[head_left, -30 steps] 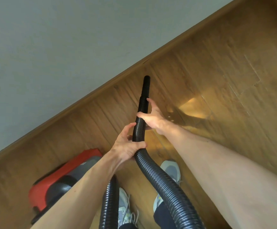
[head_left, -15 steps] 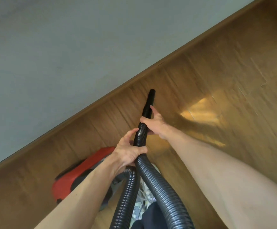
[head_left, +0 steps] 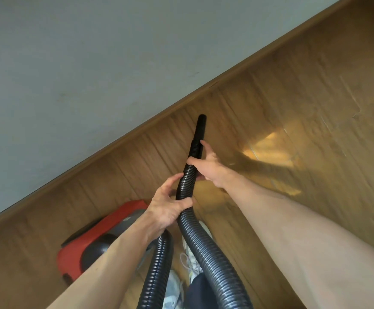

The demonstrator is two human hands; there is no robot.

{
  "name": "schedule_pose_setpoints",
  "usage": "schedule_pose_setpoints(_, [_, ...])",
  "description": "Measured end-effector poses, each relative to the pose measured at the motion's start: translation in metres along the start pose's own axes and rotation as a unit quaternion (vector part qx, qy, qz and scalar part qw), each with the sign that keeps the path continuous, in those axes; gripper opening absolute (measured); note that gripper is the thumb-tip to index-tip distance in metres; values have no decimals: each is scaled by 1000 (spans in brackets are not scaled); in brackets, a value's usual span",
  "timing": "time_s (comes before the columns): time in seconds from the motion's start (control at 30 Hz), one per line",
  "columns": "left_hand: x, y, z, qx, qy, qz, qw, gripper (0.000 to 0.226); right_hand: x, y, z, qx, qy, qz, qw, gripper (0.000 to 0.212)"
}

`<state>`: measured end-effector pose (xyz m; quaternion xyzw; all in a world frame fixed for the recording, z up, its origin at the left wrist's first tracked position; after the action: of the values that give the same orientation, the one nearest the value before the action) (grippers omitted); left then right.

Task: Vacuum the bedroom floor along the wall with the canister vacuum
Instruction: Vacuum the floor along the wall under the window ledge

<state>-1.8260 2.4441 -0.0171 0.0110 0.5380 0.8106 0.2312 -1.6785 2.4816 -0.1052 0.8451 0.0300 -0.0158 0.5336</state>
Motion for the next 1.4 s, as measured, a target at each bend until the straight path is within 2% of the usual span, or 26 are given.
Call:
schedule_pose_setpoints(0.27, [-1, 0, 3, 8, -2, 3, 1000, 69, 0, 0, -2, 1, -4, 6, 1000, 84])
schedule_pose_setpoints(0.67, [74, 54, -31, 4, 33, 46, 998, 70, -107, 4, -7, -5, 48, -45, 998, 83])
schedule_pose_setpoints(1.0, [128, 115, -84, -17, 107, 77, 991, 69, -206, 17, 9, -30, 122, -87, 988, 81])
schedule_pose_setpoints(1.4, [161, 157, -147, -44, 153, 110, 981, 75, -275, 32, 39, -35, 176, -134, 975, 79])
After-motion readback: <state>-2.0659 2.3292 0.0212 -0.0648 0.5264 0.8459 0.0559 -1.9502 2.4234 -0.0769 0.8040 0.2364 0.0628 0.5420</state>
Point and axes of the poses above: each hand's wrist, its own y-axis away from the middle knuckle, its own x-axis out of the back of the hand, z = x × y, the point moved 1 cm from there along -y, towards the middle knuckle, and after that the axes turned 10 degrees about -z, right-handed, at the moved point
